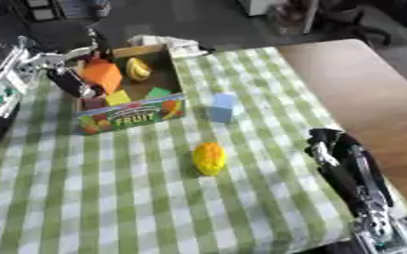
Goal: Pick up objects on the table and place them in the box.
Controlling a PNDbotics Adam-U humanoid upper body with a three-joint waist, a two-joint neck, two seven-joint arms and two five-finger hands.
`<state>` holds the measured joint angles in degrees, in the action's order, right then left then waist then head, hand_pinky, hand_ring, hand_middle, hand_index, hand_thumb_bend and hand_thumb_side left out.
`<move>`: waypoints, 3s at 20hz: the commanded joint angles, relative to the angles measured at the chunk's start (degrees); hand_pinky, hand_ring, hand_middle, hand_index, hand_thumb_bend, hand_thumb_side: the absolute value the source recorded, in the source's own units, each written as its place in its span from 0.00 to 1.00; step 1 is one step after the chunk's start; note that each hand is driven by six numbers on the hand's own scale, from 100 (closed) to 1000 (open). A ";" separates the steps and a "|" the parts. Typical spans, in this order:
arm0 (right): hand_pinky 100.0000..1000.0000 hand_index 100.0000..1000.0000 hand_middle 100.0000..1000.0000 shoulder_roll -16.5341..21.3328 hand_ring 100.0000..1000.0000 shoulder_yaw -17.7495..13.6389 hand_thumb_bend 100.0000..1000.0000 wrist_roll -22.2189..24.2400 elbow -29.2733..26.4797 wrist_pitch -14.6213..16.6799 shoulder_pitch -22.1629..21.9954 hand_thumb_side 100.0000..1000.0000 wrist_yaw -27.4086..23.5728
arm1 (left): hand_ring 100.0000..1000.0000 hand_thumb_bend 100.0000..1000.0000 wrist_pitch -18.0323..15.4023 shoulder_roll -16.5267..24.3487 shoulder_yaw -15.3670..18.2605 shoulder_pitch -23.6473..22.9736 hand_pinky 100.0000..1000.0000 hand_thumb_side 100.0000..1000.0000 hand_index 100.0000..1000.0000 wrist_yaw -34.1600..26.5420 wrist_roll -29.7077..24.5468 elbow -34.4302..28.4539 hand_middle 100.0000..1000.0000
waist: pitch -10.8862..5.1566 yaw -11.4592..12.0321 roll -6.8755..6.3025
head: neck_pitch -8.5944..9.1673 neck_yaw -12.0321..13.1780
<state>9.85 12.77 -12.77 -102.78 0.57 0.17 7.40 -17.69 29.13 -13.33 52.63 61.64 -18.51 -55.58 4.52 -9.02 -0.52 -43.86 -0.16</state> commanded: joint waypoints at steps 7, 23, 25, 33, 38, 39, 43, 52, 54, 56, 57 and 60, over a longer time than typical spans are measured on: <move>0.60 0.66 0.53 0.31 0.54 -0.04 0.00 -0.14 -0.56 -0.07 0.29 0.49 -0.36 | 0.64 0.35 4.62 -2.63 4.37 2.30 0.67 0.04 0.83 5.73 6.35 8.03 0.65 | -0.53 -0.16 0.32 | -0.26 -0.11; 0.60 0.66 0.53 0.51 0.54 -0.20 0.00 -0.40 -0.47 -0.08 0.23 0.49 -0.23 | 0.71 0.46 -7.44 2.61 -4.30 1.35 0.76 0.02 0.84 -10.00 -0.94 -10.66 0.72 | -0.60 0.17 -0.09 | -0.26 -0.44; 0.60 0.66 0.52 0.47 0.54 -0.11 0.00 -0.35 -0.41 -0.08 0.31 0.49 -0.27 | 0.71 0.46 -10.86 2.92 -7.68 1.39 0.77 0.03 0.84 -12.90 -3.63 -13.97 0.72 | -0.64 0.01 -0.14 | -0.26 -0.42; 0.60 0.65 0.52 0.42 0.54 -0.17 0.00 -0.93 -0.47 -0.35 0.49 0.49 -0.49 | 0.72 0.44 -17.94 0.09 -15.13 0.17 0.78 0.03 0.84 -17.63 -13.60 -17.02 0.73 | -0.65 -0.46 -0.21 | -0.26 -0.23; 0.60 0.64 0.51 0.38 0.53 -0.29 0.00 -1.52 -0.41 -0.82 0.62 0.48 -0.66 | 0.73 0.42 -19.89 -2.26 -16.76 -1.69 0.77 0.02 0.85 -16.80 -15.40 -14.69 0.74 | -0.45 -0.79 -0.17 | -0.26 -0.02; 0.60 0.64 0.51 0.36 0.53 -0.33 0.00 -1.77 -0.43 -0.99 0.64 0.48 -0.71 | 0.73 0.42 -20.70 -3.03 -17.02 -2.19 0.77 0.02 0.85 -16.25 -15.58 -13.98 0.74 | -0.43 -0.81 -0.16 | -0.26 -0.02; 0.60 0.64 0.51 0.23 0.53 -0.80 0.00 -2.49 -0.81 -1.24 0.81 0.47 -0.62 | 0.73 0.40 -23.06 -5.30 -16.94 -2.98 0.77 0.02 0.85 -14.44 -14.36 -11.74 0.74 | -0.29 -1.08 0.00 | -0.26 0.10; 0.60 0.64 0.51 0.12 0.53 -3.54 0.00 -4.89 -1.81 -1.89 0.90 0.46 0.46 | 0.74 0.36 -25.23 -9.30 -17.86 -3.39 0.75 0.01 0.86 -12.91 -13.87 -10.12 0.74 | 0.09 -2.01 0.42 | -0.26 0.91; 0.60 0.64 0.51 0.04 0.53 -3.87 0.00 -5.26 -1.84 -1.97 0.91 0.46 0.65 | 0.73 0.34 -25.61 -10.17 -18.13 -3.75 0.75 0.01 0.86 -12.88 -14.41 -9.63 0.74 | 0.12 -2.15 0.40 | -0.26 0.95; 0.60 0.64 0.51 -0.01 0.53 -4.00 0.00 -5.41 -1.81 -2.04 0.86 0.46 0.78 | 0.73 0.33 -25.91 -11.01 -18.30 -4.12 0.74 0.01 0.86 -12.99 -14.93 -9.17 0.74 | 0.14 -2.27 0.39 | -0.26 0.83; 0.60 0.64 0.51 -0.05 0.53 -4.03 0.00 -5.43 -1.78 -2.08 0.84 0.46 0.83 | 0.73 0.33 -26.01 -11.37 -18.33 -4.23 0.74 0.01 0.86 -13.07 -15.14 -9.01 0.73 | 0.14 -2.32 0.39 | -0.26 0.81; 0.60 0.64 0.51 -0.17 0.53 -4.15 0.00 -5.54 -1.71 -2.14 0.82 0.46 0.92 | 0.72 0.30 -26.15 -12.22 -18.37 -4.49 0.73 0.01 0.85 -13.35 -15.61 -8.64 0.72 | 0.11 -2.43 0.40 | -0.26 0.87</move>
<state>9.50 9.12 -18.08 -103.19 -1.62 0.49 7.92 -36.79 16.93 -31.93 47.30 48.52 -26.88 -63.87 5.24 -11.34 -0.24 -43.86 0.61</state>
